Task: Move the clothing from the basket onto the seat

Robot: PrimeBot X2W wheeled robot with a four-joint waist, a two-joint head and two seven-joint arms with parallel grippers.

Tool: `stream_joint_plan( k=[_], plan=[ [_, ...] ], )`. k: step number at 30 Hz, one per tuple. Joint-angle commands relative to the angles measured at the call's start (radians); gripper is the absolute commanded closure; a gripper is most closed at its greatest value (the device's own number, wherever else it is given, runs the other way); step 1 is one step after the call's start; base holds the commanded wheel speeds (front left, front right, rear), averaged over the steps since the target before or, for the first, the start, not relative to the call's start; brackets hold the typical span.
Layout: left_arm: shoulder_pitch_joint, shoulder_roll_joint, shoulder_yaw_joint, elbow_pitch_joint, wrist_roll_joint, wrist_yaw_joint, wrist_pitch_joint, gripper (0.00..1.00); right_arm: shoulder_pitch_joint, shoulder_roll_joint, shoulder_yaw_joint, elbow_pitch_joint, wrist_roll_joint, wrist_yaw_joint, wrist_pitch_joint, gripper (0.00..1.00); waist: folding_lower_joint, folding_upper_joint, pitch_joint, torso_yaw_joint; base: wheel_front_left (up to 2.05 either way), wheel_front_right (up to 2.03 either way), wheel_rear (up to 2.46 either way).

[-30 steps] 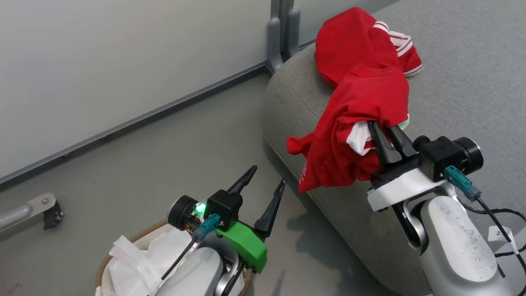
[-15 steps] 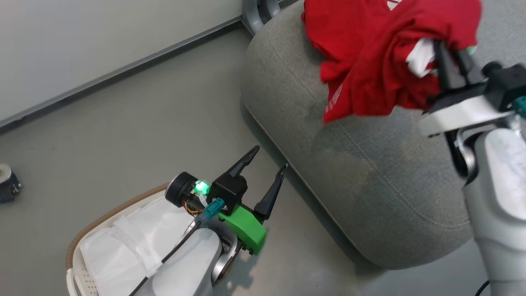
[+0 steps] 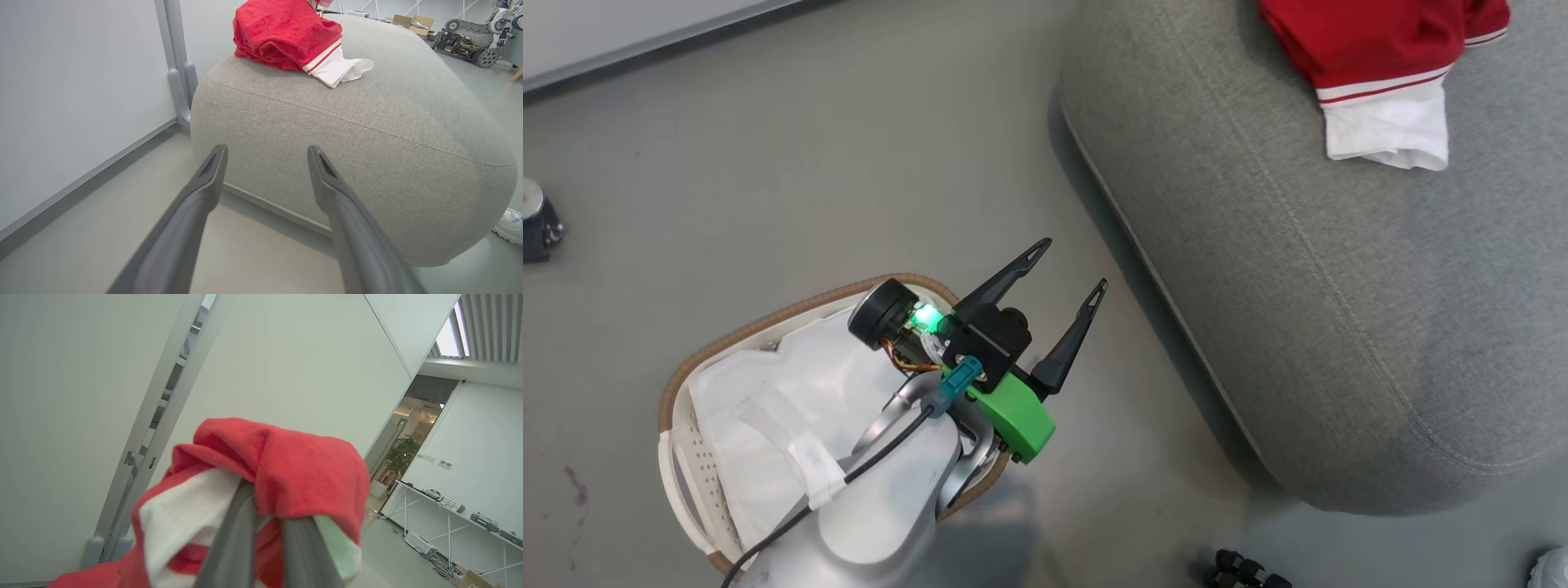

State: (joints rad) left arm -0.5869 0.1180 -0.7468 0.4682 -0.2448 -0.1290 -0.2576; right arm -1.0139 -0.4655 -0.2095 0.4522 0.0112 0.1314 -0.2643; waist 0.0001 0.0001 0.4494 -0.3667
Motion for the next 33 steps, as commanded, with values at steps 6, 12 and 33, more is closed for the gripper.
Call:
stream_joint_plan(
  k=[6, 12, 33],
  plan=[
    [-0.052, 0.019, -0.012, -0.031, 0.014, -0.001, 0.015, 0.0, 0.026, -0.003, -0.073, 0.121, -0.042, -0.001, 0.0, 1.0, -0.0001, -0.0001, 0.138, 0.092, 0.0, 0.0, 0.0],
    [-0.059, 0.037, -0.016, -0.05, 0.014, 0.003, 0.027, 0.0, 0.098, 0.081, -0.121, 0.196, -0.078, -0.001, 0.0, 1.0, -0.0001, -0.0001, 0.184, 0.091, 0.0, 0.0, 0.0],
    [-0.015, 0.051, -0.016, -0.029, -0.033, 0.019, 0.022, 0.0, 0.325, 0.25, -0.109, 0.096, -0.123, -0.001, 0.0, 0.0, -0.0001, -0.0001, 0.119, 0.053, 0.0, 0.0, 0.0]
  ],
)
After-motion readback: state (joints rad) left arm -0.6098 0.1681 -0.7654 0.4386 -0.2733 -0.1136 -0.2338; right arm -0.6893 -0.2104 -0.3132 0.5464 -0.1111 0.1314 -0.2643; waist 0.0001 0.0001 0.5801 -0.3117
